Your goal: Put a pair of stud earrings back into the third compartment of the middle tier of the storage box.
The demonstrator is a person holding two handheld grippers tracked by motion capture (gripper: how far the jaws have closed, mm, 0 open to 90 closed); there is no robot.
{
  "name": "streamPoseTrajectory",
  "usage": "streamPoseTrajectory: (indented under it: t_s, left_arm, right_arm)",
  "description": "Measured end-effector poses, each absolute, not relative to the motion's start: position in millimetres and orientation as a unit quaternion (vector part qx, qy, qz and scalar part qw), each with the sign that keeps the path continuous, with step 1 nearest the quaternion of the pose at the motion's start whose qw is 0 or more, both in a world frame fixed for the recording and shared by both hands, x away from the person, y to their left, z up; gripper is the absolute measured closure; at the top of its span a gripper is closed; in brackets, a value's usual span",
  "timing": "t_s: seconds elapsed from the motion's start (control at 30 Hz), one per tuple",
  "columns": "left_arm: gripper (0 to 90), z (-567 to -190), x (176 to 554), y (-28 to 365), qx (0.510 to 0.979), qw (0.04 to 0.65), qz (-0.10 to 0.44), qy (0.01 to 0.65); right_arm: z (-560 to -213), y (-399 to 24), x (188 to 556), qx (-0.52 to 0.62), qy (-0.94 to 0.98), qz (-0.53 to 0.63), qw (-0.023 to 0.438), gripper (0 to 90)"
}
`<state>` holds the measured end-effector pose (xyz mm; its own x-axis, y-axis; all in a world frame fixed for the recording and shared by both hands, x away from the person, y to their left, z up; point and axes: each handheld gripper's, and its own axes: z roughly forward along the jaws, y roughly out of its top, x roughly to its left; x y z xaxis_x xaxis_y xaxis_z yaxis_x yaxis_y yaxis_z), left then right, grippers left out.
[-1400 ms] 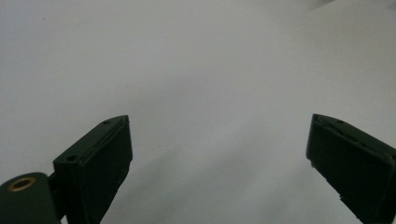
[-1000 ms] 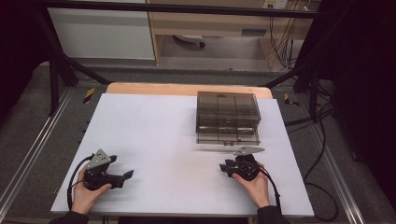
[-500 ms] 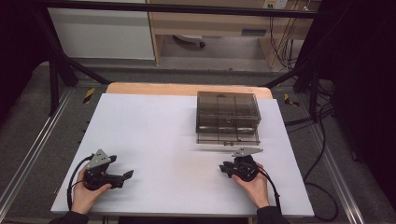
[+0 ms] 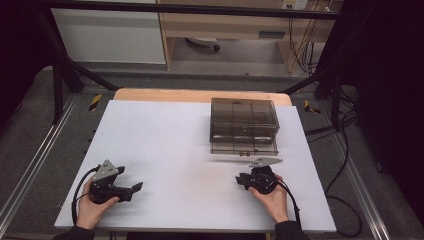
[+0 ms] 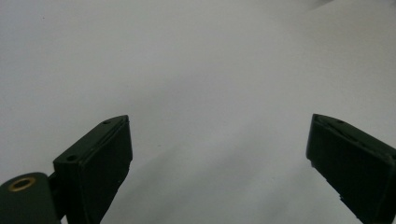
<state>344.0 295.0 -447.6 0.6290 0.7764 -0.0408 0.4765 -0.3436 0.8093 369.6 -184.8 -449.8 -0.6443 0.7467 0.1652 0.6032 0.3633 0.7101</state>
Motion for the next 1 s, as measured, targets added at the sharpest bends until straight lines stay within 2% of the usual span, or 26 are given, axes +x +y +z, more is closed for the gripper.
streamPoseTrajectory:
  t_s: [1.0]
  left_arm:
    - [6.5,-447,344,296,0.799,0.418,0.18,0.393]
  right_arm:
    - [-430,-197,367,0.411,0.809,0.405,0.112,74.8]
